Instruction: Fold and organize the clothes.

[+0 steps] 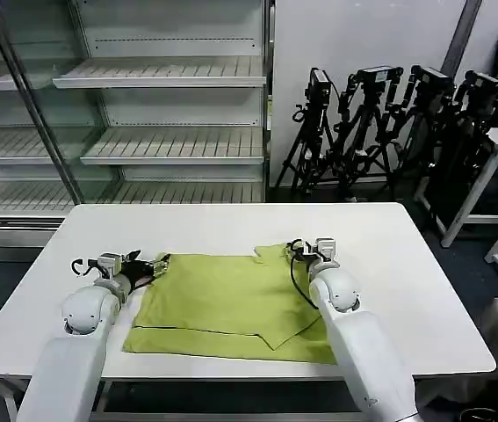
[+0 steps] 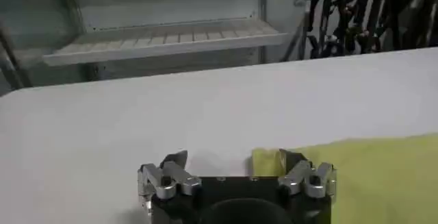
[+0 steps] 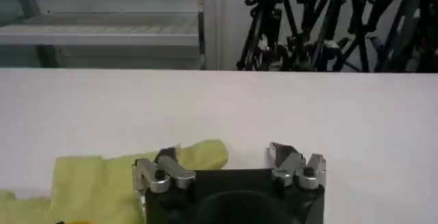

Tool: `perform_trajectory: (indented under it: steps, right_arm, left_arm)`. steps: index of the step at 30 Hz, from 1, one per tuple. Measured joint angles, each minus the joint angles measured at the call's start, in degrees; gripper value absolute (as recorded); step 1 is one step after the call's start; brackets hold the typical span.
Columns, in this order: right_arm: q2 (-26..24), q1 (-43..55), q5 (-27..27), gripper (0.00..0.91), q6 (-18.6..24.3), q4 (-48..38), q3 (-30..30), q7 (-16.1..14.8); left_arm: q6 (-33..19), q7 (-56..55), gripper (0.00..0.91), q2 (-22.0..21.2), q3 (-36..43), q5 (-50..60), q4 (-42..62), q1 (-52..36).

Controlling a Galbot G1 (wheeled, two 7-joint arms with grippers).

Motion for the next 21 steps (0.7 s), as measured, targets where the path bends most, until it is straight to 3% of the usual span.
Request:
perform_trajectory:
  steps: [21]
  right_arm:
    - [0.8, -0.3, 0.4, 0.000, 0.4, 0.2, -0.1, -1.2]
  left_arm:
    - [-0.1, 1.3, 0.020, -0.3, 0.3, -0.9, -0.9, 1.3]
